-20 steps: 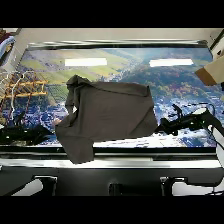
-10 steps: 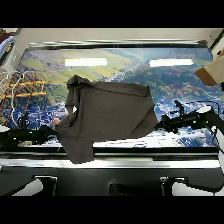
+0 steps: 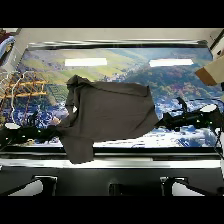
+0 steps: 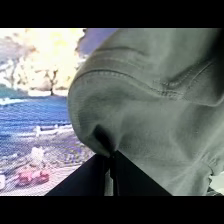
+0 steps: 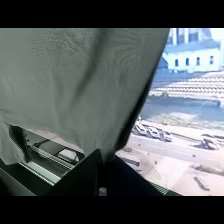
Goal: Fold the clothes and pants, and hang the long-sleeved shirts on hangers.
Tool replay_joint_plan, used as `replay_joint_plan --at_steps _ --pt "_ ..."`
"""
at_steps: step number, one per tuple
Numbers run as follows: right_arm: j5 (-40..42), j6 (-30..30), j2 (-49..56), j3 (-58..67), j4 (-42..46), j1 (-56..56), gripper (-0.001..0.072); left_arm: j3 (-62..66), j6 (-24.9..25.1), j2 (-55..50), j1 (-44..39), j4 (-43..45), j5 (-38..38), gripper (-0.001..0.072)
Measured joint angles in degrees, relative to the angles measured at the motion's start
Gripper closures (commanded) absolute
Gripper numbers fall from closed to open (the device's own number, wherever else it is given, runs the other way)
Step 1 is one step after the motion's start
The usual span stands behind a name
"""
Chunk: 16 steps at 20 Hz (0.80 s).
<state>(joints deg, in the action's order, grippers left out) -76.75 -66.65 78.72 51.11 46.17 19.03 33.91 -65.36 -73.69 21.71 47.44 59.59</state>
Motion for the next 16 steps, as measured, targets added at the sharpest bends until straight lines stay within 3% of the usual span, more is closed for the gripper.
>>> replay_joint_plan --at_steps 5,8,12,16 --pt "-0.72 3.69 -6.62 0.42 -10.12 0.00 0.0685 4.61 0.28 2.82 -0.35 -5.49 1.86 0.0691" --pt "-0.17 4.81 -12.57 4.52 -16.09 0.00 0.0685 14.27 -2.69 7.87 -0.37 -7.43 2.34 0.0691" --pt "-0.11 2.12 -20.96 21.07 -19.65 0.00 0.0684 36.00 -6.03 15.47 -0.37 -8.55 2.58 0.0690" --pt "1.20 -5.62 -27.82 43.01 -19.78 0.00 0.0684 59.01 -13.46 22.62 -0.37 -4.37 1.75 0.0690"
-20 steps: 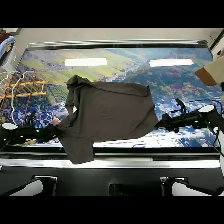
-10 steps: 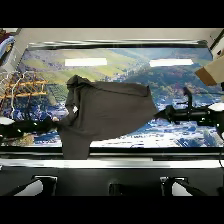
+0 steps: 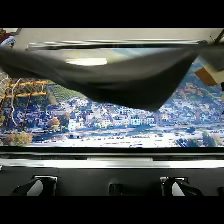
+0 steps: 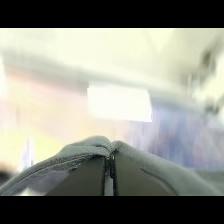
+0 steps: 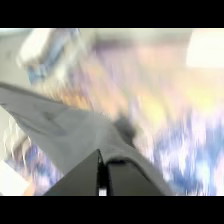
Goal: Fold the clothes and pants, and hang the long-sleeved shirts on hangers.
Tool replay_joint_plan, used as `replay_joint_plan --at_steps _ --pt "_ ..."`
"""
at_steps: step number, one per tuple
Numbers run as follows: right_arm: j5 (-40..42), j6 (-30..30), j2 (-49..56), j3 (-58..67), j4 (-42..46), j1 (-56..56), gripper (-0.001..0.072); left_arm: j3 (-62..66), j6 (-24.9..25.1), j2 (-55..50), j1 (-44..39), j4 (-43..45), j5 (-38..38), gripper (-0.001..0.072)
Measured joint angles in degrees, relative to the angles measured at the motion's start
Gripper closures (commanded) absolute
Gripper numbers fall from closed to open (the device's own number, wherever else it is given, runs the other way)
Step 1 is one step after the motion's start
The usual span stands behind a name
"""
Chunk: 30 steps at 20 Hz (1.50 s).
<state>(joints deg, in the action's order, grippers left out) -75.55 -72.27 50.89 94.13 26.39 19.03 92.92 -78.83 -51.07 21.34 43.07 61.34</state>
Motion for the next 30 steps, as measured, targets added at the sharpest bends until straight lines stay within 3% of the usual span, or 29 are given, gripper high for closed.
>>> replay_joint_plan --at_steps 6,10,14,19,24,30 --pt "4.79 -15.23 -6.82 19.82 12.39 -0.02 0.0684 13.97 -17.62 10.43 0.00 20.06 -0.57 0.0690" --pt "4.07 -23.08 -5.03 22.58 20.92 -0.02 0.0684 14.56 -21.05 10.99 0.00 26.21 2.23 0.0689" --pt "-2.69 -26.80 4.81 21.20 22.75 -0.04 0.0683 8.59 -15.63 5.42 -0.15 21.44 6.03 0.0689" --pt "-6.23 -24.52 22.14 11.39 22.05 -0.17 0.0683 -3.72 -6.47 -10.05 -5.18 16.41 2.84 0.0689" --pt "4.02 -19.69 39.43 4.81 23.74 -3.39 0.0684 -5.03 -0.04 -33.53 -12.68 15.52 -8.57 0.0689" --pt "22.77 -17.70 53.20 3.43 25.40 -7.41 0.0684 10.27 1.14 -57.37 -16.26 14.93 -13.68 0.0689"
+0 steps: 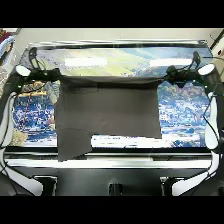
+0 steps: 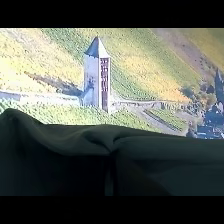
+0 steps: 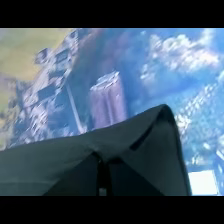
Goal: Fold the clothes and pants, and hang the long-sleeved shirts on hangers.
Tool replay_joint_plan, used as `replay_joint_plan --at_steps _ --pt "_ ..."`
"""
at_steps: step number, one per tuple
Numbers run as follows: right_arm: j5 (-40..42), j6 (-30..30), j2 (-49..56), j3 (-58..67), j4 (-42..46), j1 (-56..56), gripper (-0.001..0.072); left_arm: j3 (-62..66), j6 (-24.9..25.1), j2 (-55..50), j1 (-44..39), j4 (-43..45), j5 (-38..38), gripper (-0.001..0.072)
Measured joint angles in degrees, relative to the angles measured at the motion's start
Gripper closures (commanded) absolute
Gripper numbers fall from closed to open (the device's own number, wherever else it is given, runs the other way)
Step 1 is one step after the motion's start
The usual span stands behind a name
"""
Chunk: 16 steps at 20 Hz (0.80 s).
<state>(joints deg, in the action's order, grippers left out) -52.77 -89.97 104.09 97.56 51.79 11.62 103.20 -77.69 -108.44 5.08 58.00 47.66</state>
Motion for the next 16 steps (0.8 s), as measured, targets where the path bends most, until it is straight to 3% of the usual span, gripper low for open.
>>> replay_joint_plan --at_steps 3,10,16 --pt "-0.42 -0.13 2.16 -0.13 1.68 -0.44 0.0684 5.01 0.20 -4.92 0.37 0.55 3.91 0.0689" --pt "-17.14 -2.03 3.30 -0.17 10.97 -0.70 0.0683 7.93 -0.04 -7.80 2.03 4.48 21.99 0.0689" --pt "-24.09 -4.15 3.78 -0.35 14.03 -0.81 0.0682 8.22 -0.79 -8.11 2.27 6.54 33.31 0.0689"
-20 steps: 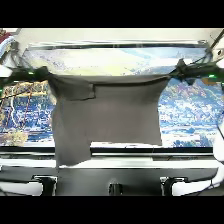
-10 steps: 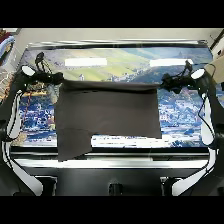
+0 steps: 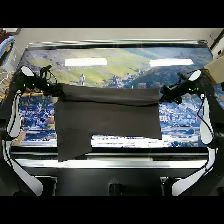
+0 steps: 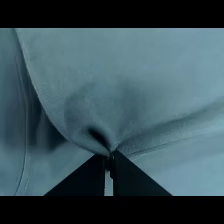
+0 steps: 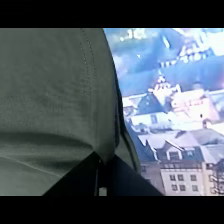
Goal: Fold the clothes and pants, and hang the long-sleeved shirts on hangers.
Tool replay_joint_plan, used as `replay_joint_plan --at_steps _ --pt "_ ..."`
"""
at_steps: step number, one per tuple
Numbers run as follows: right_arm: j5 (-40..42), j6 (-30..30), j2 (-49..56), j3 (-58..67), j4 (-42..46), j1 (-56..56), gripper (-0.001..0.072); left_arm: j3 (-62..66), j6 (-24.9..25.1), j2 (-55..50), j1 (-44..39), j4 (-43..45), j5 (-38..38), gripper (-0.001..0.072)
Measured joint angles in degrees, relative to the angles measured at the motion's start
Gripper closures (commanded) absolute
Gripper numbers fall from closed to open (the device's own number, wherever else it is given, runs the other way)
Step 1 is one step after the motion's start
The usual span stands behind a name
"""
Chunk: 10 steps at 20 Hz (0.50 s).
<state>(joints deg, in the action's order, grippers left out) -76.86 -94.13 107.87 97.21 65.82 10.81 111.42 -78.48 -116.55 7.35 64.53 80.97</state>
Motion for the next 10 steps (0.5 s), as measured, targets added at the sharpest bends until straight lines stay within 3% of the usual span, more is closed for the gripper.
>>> replay_joint_plan --at_steps 2,4,5,7,9,10 --pt "-1.42 -0.50 0.35 -0.13 0.20 -0.02 0.0665 0.00 -0.63 -0.04 0.00 1.03 1.11 0.0688" --pt "-2.12 -0.87 0.81 -0.17 0.20 -0.02 0.0502 0.00 -1.03 -0.37 0.00 1.95 1.88 0.0643" --pt "-2.60 -0.90 1.07 -0.20 0.24 0.00 0.0428 0.02 -1.27 -0.59 -0.02 2.51 1.97 0.0581" --pt "-3.37 -1.05 1.62 -0.20 0.17 0.00 0.0327 0.02 -1.95 -1.18 -0.28 2.97 2.47 0.0370" --pt "-4.13 -1.05 1.70 -0.20 -0.90 0.00 0.0319 0.02 -2.80 -1.42 -0.55 2.89 2.54 0.0359" --pt "-4.28 -0.90 1.31 -0.20 -1.53 0.00 0.0274 0.02 -3.21 -1.16 -0.44 2.89 2.56 0.0258"
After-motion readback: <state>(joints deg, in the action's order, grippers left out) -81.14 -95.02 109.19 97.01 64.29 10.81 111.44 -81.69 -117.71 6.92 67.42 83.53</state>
